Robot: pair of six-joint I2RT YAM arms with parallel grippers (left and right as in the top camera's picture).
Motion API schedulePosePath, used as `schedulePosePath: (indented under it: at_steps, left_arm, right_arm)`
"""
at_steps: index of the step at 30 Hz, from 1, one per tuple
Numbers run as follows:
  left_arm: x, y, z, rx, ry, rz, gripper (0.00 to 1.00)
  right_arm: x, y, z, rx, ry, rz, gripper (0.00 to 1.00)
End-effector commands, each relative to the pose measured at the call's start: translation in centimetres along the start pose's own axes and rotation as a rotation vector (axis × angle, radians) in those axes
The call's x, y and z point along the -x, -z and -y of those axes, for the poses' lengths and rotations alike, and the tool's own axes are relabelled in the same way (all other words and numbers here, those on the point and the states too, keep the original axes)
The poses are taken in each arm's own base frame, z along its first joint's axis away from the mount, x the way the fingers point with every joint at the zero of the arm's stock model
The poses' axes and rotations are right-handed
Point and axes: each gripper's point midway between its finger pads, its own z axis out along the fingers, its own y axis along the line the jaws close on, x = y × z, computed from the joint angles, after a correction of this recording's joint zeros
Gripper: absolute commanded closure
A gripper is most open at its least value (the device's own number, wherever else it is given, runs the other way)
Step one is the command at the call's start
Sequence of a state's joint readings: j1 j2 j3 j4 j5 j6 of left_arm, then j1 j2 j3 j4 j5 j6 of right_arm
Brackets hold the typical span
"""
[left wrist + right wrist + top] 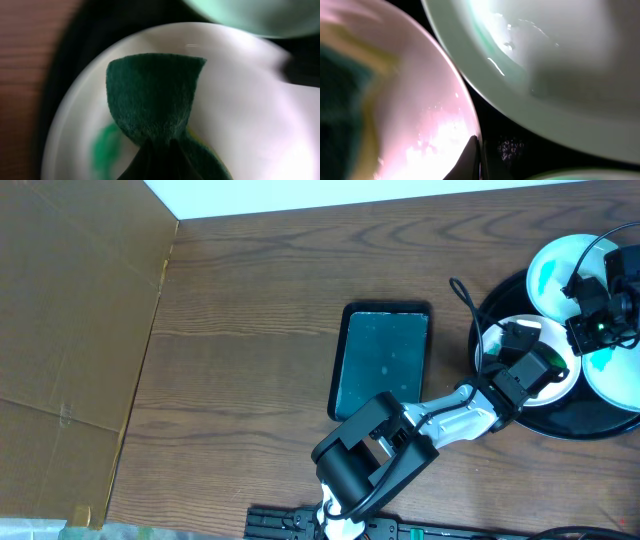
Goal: Clean dirty plates on tray and stack at the side
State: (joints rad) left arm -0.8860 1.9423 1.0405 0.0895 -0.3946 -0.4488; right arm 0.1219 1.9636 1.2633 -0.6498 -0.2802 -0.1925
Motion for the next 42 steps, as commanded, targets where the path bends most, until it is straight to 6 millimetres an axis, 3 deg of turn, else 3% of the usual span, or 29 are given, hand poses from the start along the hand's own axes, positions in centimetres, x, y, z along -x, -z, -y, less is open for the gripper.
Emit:
schedulePosePath:
  at_steps: [1, 9, 14, 19, 22, 28, 35, 42]
  left_arm:
    - [1.1, -0.2, -4.6, 0.246, -0.101, 0.075, 0.93]
    - [3.3, 1.5, -4.2, 0.213, -0.131, 0.115, 0.93]
    - [5.1, 3.5, -1.6, 0.044, -0.090, 0.126, 0.93]
    - [3.3, 3.9, 3.2, -0.245, 0.013, 0.010, 0.93]
    - [2.1, 3.6, 3.8, -0.277, 0.086, -0.048, 0.93]
    - [0.0, 1.5, 1.7, -0.207, 0.100, -0.123, 0.93]
    - [-2.0, -2.3, -3.6, -0.081, 0.172, -0.208, 0.93]
    - [-1.5, -3.4, -7.5, -0.019, 0.117, -0.215, 0.93]
  right_arm:
    - [0.2, -0.3, -0.1, 0.005, 0.006, 0.002, 0.99]
    - [0.2, -0.3, -0.1, 0.005, 0.006, 0.002, 0.99]
    - [0.3, -0.3, -0.1, 0.005, 0.006, 0.002, 0.99]
    - [0.3, -0.3, -0.1, 0.006, 0.006, 0.002, 0.99]
    - [0.2, -0.3, -0.1, 0.005, 0.006, 0.001, 0.99]
    - [0.2, -0.3, -0.1, 0.006, 0.006, 0.001, 0.99]
    - [0.2, -0.3, -0.1, 0.006, 0.006, 0.000, 0.99]
    - [0.2, -0.3, -0.1, 0.006, 0.006, -0.001, 0.99]
